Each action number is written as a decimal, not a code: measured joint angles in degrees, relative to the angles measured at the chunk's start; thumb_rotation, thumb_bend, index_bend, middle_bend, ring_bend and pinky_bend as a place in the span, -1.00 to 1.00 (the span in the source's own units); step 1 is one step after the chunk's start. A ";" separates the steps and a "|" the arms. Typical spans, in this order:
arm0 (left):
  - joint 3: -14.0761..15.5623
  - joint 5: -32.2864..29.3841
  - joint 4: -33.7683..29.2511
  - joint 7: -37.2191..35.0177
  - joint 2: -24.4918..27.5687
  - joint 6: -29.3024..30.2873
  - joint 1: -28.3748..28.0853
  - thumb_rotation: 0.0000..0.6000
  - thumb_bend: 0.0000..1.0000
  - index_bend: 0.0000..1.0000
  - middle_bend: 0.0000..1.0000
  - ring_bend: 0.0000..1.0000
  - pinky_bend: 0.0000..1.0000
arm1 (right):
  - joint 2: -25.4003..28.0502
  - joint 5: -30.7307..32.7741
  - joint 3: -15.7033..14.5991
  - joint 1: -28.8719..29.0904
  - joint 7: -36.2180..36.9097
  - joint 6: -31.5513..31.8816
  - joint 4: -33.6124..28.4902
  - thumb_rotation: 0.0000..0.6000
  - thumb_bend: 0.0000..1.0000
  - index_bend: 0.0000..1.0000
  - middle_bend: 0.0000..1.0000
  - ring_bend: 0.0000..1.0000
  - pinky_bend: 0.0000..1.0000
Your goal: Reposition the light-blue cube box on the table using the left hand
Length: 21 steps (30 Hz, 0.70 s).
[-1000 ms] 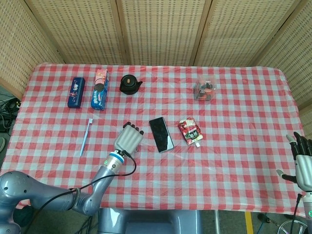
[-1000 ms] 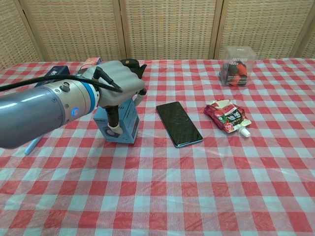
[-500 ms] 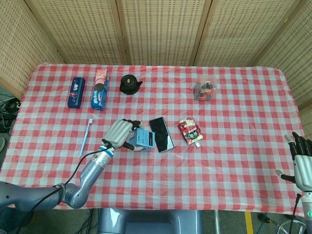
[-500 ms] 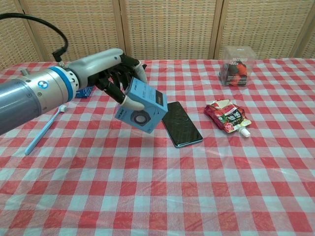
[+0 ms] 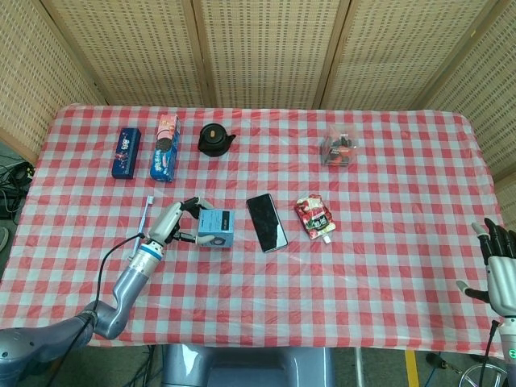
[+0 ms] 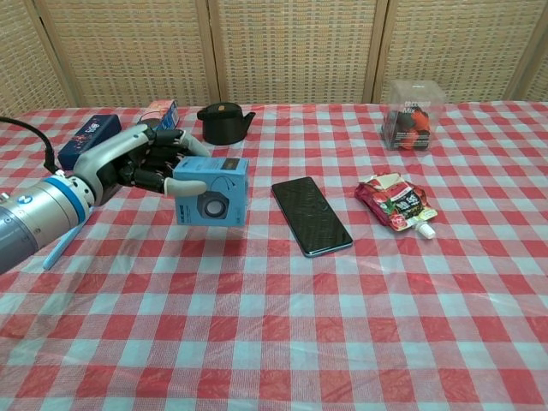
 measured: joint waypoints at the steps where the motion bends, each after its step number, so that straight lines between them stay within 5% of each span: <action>1: 0.05 0.67 0.88 -0.83 -0.69 -0.07 0.28 1.00 -1.00 0.11 0.13 -0.01 -0.16 | 0.03 0.01 0.00 -0.01 0.06 0.01 0.02 1.00 -1.00 -1.00 -1.00 -1.00 -1.00; 7: 0.13 1.58 3.33 -2.26 -2.35 -1.26 0.97 1.00 -1.00 -0.10 -0.09 -0.18 -0.32 | 0.11 0.02 0.00 -0.04 0.27 -0.02 0.04 1.00 -1.00 -1.00 -1.00 -1.00 -1.00; 9: 0.44 2.06 4.00 -2.63 -2.56 -1.63 1.08 1.00 -1.00 -0.47 -0.58 -0.62 -0.69 | 0.13 0.01 0.02 -0.04 0.25 0.02 0.05 1.00 -1.00 -1.00 -1.00 -1.00 -1.00; 12: 0.79 2.97 4.32 -3.51 -2.68 -1.37 1.31 1.00 -1.00 -0.91 -0.98 -0.99 -1.00 | 0.13 0.02 0.01 -0.05 0.25 0.02 0.02 1.00 -1.00 -1.00 -1.00 -1.00 -1.00; 21: 0.96 5.97 2.61 -3.84 -0.85 5.12 2.71 1.00 -1.00 -1.00 -1.00 -1.00 -1.00 | 0.26 -0.29 -0.02 -0.20 0.33 0.44 -0.25 1.00 -1.00 -1.00 -1.00 -1.00 -1.00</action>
